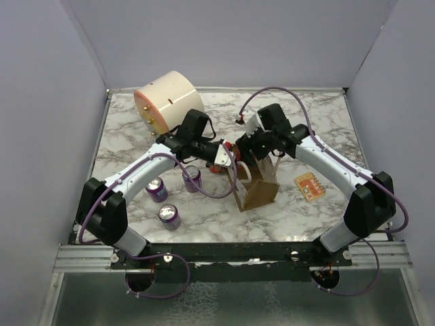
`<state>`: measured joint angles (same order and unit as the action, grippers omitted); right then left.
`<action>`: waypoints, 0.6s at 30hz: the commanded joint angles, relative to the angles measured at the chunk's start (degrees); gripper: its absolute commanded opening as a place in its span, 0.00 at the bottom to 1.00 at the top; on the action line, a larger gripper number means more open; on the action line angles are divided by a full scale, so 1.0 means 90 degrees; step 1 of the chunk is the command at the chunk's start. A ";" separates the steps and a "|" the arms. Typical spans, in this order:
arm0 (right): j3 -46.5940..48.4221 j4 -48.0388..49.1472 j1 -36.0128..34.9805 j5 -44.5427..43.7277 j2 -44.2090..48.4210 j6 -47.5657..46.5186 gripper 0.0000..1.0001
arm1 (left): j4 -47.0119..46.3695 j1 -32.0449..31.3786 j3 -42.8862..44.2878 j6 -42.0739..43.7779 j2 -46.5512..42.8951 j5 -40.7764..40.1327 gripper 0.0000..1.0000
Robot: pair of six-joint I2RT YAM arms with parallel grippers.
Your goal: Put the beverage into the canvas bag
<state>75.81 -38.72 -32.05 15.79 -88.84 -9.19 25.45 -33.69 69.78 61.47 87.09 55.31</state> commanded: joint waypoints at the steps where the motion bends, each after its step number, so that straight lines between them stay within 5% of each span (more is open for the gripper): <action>1: -0.0079 0.0877 -0.0109 -0.0352 -0.0095 0.0103 0.01 | 0.0231 0.0033 -0.0082 0.0392 -0.0200 0.0498 0.03; 18: 0.0147 0.1034 -0.0296 -0.0908 -0.1091 0.0472 0.06 | 0.0576 0.0030 -0.0251 0.1322 -0.0123 0.0855 0.04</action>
<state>74.11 -34.06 -34.20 10.46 -97.38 -6.02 28.69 -33.43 68.23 71.11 87.09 58.50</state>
